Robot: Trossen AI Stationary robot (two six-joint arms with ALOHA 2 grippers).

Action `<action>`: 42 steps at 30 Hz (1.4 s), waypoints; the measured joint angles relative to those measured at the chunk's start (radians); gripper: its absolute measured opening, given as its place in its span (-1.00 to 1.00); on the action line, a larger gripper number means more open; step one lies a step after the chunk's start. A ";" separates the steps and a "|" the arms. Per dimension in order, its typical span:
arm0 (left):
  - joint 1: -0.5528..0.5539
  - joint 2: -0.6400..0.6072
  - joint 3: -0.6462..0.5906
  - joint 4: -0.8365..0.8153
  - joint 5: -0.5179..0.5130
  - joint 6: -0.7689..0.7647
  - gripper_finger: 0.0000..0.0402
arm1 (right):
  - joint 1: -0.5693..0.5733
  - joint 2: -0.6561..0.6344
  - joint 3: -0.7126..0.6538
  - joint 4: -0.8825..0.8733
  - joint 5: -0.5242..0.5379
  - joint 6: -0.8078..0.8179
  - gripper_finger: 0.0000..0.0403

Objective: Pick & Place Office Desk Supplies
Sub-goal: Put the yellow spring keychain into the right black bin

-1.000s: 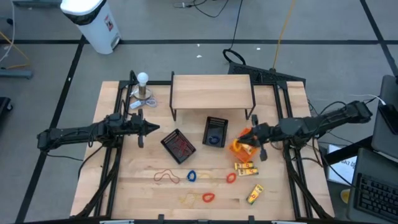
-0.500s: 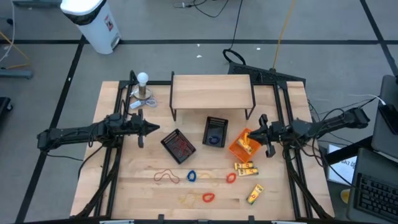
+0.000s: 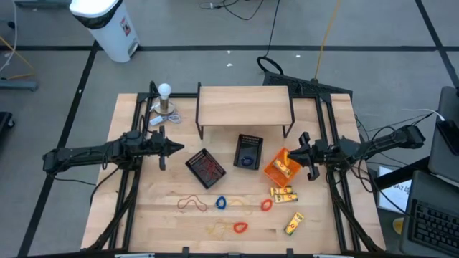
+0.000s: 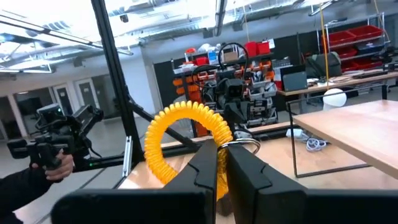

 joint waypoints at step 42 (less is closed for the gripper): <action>0.000 0.000 0.000 0.038 0.000 -0.010 -0.98 | -0.057 0.753 0.877 -0.845 0.148 -0.022 -0.98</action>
